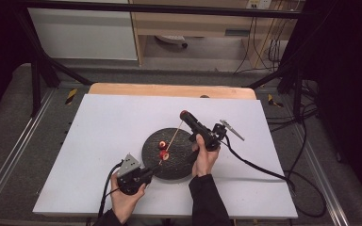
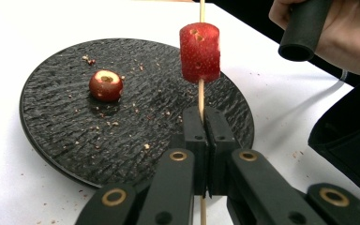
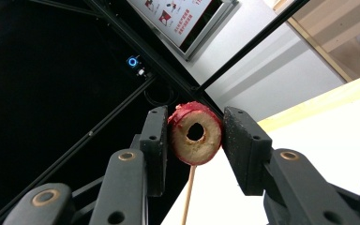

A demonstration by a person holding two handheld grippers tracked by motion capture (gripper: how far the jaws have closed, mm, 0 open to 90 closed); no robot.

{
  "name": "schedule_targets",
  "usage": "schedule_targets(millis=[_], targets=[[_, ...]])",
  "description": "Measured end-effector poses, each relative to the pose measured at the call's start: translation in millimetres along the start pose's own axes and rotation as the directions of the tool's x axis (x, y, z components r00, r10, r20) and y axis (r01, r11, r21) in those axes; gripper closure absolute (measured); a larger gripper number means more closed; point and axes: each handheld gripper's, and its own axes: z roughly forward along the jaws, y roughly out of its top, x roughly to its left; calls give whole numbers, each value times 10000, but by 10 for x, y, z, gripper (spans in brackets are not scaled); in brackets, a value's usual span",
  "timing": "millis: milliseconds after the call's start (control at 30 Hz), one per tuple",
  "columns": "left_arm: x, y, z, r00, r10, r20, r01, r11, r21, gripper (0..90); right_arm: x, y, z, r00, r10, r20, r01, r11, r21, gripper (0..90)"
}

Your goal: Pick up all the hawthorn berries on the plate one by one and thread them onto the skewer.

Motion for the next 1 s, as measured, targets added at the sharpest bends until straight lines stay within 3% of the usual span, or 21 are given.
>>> schedule_targets(millis=[400, 700, 1000], targets=[[-9, 60, 48, 10000, -41, 20, 41, 10000, 4, 887, 28, 8, -29, 10000, 62, -74, -61, 9999, 131, 624], [-18, 75, 67, 9994, 318, -101, -316, 9994, 148, 888, 31, -2, -40, 9998, 186, -7, -186, 9994, 303, 625], [-28, 78, 28, 9990, 436, -138, -439, 9989, -174, 887, 17, 4, -22, 9997, 221, -46, -221, 9996, 165, 626]])
